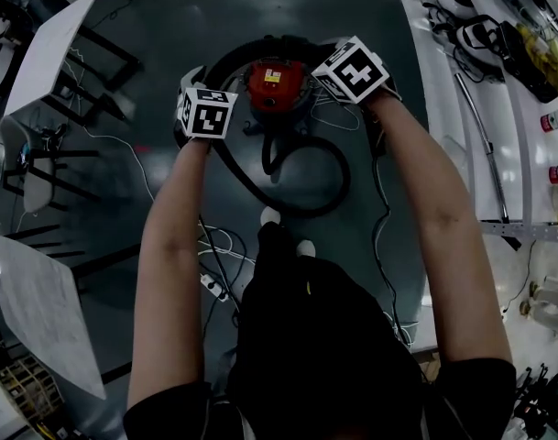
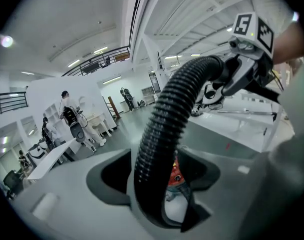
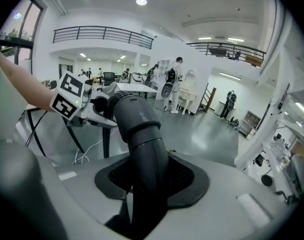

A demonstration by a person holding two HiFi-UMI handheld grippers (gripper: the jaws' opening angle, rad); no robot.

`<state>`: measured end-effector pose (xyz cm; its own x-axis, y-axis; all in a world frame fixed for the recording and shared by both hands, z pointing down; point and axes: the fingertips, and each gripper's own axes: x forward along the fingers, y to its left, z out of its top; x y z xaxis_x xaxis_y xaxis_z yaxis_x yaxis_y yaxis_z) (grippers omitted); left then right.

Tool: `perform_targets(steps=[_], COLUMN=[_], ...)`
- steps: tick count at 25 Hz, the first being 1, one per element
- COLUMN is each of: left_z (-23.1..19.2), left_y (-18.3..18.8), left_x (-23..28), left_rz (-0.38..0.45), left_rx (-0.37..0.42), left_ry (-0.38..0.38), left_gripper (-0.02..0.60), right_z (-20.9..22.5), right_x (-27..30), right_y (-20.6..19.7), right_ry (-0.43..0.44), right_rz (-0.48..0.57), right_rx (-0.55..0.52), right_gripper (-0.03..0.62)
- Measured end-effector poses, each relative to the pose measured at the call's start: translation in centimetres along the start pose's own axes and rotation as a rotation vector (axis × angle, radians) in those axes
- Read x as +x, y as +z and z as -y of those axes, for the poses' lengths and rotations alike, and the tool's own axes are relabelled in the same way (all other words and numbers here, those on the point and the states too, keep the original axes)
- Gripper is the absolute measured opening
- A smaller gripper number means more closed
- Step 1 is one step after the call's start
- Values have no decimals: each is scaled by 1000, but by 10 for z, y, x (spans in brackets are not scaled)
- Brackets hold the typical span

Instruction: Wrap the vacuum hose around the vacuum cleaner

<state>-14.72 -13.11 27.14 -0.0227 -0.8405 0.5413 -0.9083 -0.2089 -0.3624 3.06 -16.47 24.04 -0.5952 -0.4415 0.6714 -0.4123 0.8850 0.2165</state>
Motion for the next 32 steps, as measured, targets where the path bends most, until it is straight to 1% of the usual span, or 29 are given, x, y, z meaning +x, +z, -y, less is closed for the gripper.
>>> perform_targets(steps=[2,5,8,10,11,12,14,16,22,27,31,32], left_z=[-2,-14,-32,-45,-51,-56,-64,-70,-87,-84,-68,-63], left_y=[2,11,17,17,16,15,15,16,3,-17,-37,-40], left_x=[10,23,38,48,51,55,61,69,94,109,118,120], left_rz=[6,44,68,69,69,70,71,63,-16,-70,-113,-121], left_rx=[10,1,-23,-20,-12,2,49,88,168,238,304,322], left_ry=[-7,17,47,59,61,57,39,21,-13,-81,-151,-164], left_gripper=[281,241,236,236,220,178,167,164,163,161,161,161], right_z=[9,19,25,24,22,21,22,26,23,18,4,2], right_x=[0,5,13,19,23,27,37,47,78,99,114,117], right_y=[4,11,19,23,24,24,24,24,17,-2,-12,-11], right_ry=[-9,-12,-4,22,40,57,78,76,53,-14,-34,-41], right_rz=[20,42,83,101,102,98,81,62,11,-32,-66,-64], right_rx=[51,92,142,176,188,199,220,235,265,275,217,193], right_gripper=[158,158,158,158,156,155,155,155,160,220,308,319])
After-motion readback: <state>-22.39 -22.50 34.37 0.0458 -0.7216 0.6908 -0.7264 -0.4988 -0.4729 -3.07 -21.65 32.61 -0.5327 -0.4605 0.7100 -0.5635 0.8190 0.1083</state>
